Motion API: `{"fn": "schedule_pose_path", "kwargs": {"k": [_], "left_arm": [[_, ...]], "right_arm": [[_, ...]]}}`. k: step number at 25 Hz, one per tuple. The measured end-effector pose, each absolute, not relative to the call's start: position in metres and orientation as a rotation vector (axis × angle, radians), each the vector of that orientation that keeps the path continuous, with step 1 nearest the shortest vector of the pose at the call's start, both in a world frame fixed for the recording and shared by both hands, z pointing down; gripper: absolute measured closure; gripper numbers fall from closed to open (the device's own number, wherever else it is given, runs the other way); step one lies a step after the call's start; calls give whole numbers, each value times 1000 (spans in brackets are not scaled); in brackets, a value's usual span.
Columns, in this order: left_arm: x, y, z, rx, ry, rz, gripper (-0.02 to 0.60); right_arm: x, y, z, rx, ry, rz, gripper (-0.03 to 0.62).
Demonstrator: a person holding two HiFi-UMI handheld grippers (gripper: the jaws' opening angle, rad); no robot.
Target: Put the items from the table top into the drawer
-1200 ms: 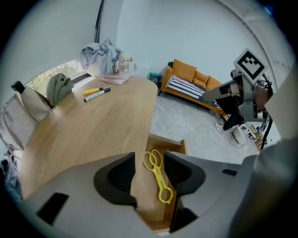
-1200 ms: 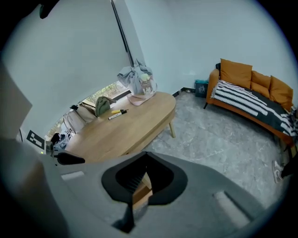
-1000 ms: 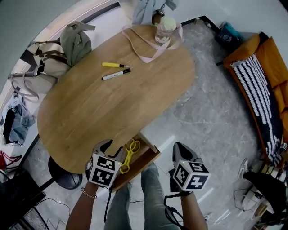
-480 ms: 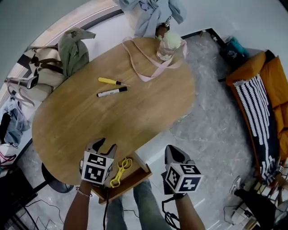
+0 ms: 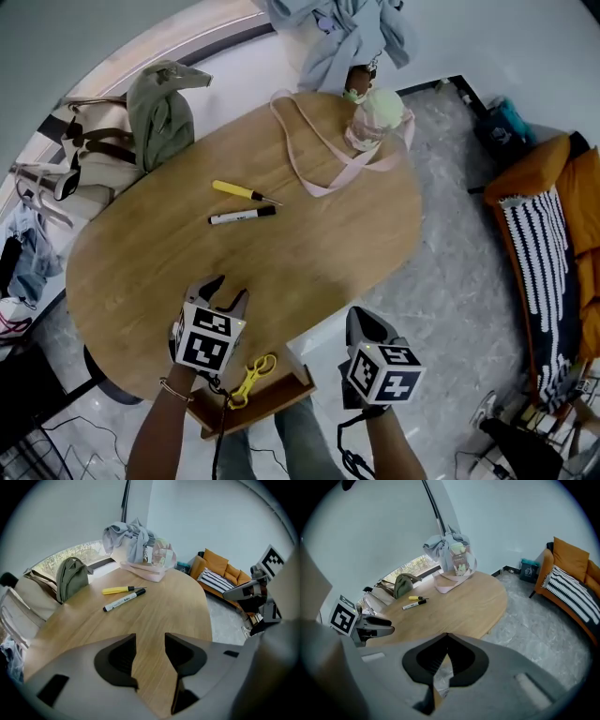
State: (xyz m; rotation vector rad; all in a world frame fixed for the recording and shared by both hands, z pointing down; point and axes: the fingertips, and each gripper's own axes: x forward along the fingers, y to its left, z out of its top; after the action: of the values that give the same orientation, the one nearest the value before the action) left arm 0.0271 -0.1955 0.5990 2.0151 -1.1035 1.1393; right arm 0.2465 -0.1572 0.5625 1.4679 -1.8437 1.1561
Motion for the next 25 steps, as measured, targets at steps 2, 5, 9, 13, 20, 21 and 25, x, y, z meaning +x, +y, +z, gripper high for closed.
{"fn": "schedule_pose_path", "kwargs": {"k": [2, 5, 9, 13, 20, 21, 25], "left_arm": [[26, -210, 600, 2027, -1116, 1153, 393], [24, -228, 602, 2036, -1137, 1171, 393], [21, -252, 606, 2051, -1151, 1199, 393], [19, -276, 612, 2064, -1147, 1228, 393], [11, -313, 610, 2113, -1138, 1344, 393], [10, -317, 611, 2118, -1129, 1367, 393], [10, -324, 619, 2143, -1074, 1455, 391]], "right_arm": [[246, -167, 563, 1458, -1849, 1149, 589], [245, -181, 564, 1443, -1858, 1137, 589], [244, -193, 562, 1430, -1866, 1129, 589], [247, -194, 564, 1429, -1856, 1139, 588], [253, -192, 573, 1416, -1833, 1158, 589], [254, -193, 574, 1415, -1831, 1157, 588], [261, -195, 577, 1422, -1823, 1158, 588]]}}
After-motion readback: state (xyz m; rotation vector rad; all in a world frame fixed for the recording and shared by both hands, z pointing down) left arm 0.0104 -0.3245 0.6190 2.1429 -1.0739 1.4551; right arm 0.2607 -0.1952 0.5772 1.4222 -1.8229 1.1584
